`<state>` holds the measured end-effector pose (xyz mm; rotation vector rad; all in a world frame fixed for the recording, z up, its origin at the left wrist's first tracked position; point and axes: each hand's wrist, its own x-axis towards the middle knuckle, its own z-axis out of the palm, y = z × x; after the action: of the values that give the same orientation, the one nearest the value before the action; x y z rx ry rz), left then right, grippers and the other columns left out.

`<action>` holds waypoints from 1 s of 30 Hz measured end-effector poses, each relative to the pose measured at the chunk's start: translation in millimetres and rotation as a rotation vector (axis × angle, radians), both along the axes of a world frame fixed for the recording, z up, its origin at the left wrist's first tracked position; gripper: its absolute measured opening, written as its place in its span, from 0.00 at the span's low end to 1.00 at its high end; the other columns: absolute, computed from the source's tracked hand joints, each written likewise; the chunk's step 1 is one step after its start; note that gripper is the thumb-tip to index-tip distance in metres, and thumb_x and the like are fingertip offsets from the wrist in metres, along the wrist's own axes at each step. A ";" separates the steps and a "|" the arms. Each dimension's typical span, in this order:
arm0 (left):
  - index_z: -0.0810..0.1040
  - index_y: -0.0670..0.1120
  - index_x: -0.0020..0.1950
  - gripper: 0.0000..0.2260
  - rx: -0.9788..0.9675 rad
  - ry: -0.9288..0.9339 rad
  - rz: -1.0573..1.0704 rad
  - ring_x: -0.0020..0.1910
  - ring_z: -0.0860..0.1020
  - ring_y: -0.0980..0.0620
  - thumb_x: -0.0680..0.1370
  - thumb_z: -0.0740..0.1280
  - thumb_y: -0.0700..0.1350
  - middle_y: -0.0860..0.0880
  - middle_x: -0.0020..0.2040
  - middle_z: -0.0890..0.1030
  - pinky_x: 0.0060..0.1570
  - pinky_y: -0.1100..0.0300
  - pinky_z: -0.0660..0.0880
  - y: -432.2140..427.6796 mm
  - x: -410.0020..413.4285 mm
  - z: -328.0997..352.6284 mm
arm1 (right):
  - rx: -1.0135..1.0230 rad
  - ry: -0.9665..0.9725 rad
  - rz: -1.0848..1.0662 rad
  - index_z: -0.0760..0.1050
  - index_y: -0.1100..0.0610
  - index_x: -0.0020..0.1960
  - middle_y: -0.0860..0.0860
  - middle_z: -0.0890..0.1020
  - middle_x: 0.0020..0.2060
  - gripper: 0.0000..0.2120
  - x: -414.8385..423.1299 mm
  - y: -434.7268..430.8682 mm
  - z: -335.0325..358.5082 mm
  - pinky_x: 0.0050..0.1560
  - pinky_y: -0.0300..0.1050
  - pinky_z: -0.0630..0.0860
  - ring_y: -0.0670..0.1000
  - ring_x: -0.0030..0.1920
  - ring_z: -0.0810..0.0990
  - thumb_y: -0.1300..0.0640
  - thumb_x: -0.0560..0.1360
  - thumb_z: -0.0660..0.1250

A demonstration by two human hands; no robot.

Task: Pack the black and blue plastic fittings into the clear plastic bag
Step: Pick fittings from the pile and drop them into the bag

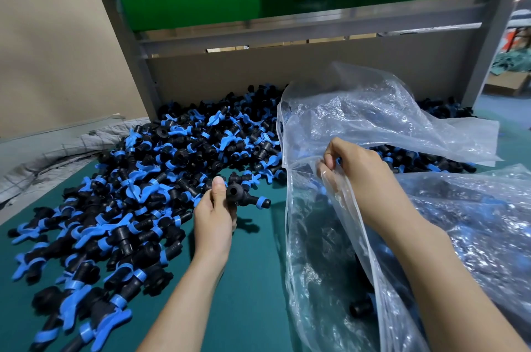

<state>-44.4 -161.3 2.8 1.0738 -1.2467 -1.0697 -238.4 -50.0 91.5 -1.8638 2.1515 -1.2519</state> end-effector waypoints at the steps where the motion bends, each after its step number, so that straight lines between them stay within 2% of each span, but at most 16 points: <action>1: 0.68 0.47 0.35 0.21 -0.018 -0.035 0.015 0.28 0.64 0.52 0.82 0.57 0.60 0.58 0.24 0.66 0.30 0.56 0.62 0.1 0.6 -0.3 | -0.001 0.000 -0.001 0.66 0.52 0.40 0.47 0.77 0.35 0.10 -0.3 0.1 -0.2 0.41 0.53 0.73 0.55 0.37 0.74 0.53 0.77 0.65; 5: 0.64 0.44 0.35 0.23 -0.070 -0.115 0.046 0.29 0.62 0.50 0.81 0.58 0.60 0.57 0.25 0.61 0.33 0.54 0.63 2.5 0.8 0.5 | -0.006 -0.002 0.006 0.65 0.52 0.40 0.47 0.77 0.34 0.11 -0.6 0.4 -0.4 0.41 0.53 0.73 0.56 0.37 0.74 0.54 0.77 0.65; 7: 0.66 0.41 0.39 0.23 -0.067 -0.106 0.044 0.26 0.63 0.52 0.81 0.59 0.59 0.56 0.25 0.61 0.28 0.58 0.63 3.2 -0.2 1.5 | -0.002 -0.002 0.008 0.65 0.52 0.40 0.48 0.77 0.35 0.11 -0.5 0.3 -0.1 0.41 0.54 0.73 0.56 0.38 0.74 0.54 0.77 0.65; 10: 0.66 0.43 0.39 0.20 -0.055 -0.084 0.031 0.23 0.62 0.55 0.81 0.59 0.58 0.56 0.24 0.62 0.23 0.63 0.61 5.0 -0.8 3.7 | 0.001 0.003 0.009 0.65 0.52 0.40 0.48 0.77 0.35 0.11 -0.4 0.6 0.0 0.41 0.54 0.73 0.57 0.38 0.74 0.53 0.77 0.65; 15: 0.67 0.44 0.39 0.19 -0.040 -0.057 0.016 0.23 0.63 0.56 0.81 0.60 0.57 0.55 0.25 0.64 0.22 0.65 0.61 6.8 -1.3 5.2 | -0.002 -0.001 0.003 0.65 0.51 0.39 0.48 0.77 0.34 0.11 -0.4 0.5 -0.5 0.40 0.53 0.72 0.56 0.38 0.74 0.53 0.77 0.65; 21: 0.71 0.41 0.43 0.19 -0.042 -0.027 -0.013 0.25 0.62 0.55 0.81 0.61 0.57 0.48 0.29 0.65 0.23 0.64 0.61 7.9 -1.6 6.0 | -0.006 0.006 0.009 0.65 0.51 0.39 0.48 0.77 0.35 0.11 -0.3 0.5 0.0 0.40 0.53 0.72 0.56 0.37 0.75 0.53 0.77 0.65; 25: 0.69 0.43 0.40 0.18 -0.048 -0.001 0.012 0.25 0.61 0.56 0.82 0.61 0.56 0.51 0.28 0.65 0.23 0.65 0.59 12.6 -2.5 9.8 | -0.012 0.002 0.007 0.66 0.52 0.40 0.48 0.78 0.35 0.10 -0.3 0.9 0.2 0.41 0.54 0.73 0.57 0.38 0.75 0.54 0.77 0.65; 27: 0.67 0.44 0.37 0.18 -0.074 0.045 0.051 0.23 0.61 0.58 0.82 0.61 0.54 0.55 0.25 0.64 0.22 0.67 0.58 19.7 -3.5 15.6 | -0.016 0.000 0.001 0.66 0.52 0.40 0.48 0.78 0.35 0.10 0.1 1.0 0.5 0.41 0.54 0.74 0.57 0.38 0.75 0.53 0.77 0.65; 30: 0.75 0.42 0.40 0.17 -0.156 0.064 0.057 0.23 0.64 0.61 0.82 0.61 0.52 0.58 0.24 0.67 0.22 0.70 0.62 35.4 -9.8 28.2 | -0.042 0.000 -0.005 0.66 0.52 0.40 0.47 0.77 0.34 0.10 -0.7 1.6 1.7 0.40 0.54 0.74 0.55 0.37 0.74 0.54 0.76 0.65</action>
<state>-54.2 -125.8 30.9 0.9438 -1.2203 -0.9407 -239.1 -48.4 93.2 -1.8751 2.1476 -1.3086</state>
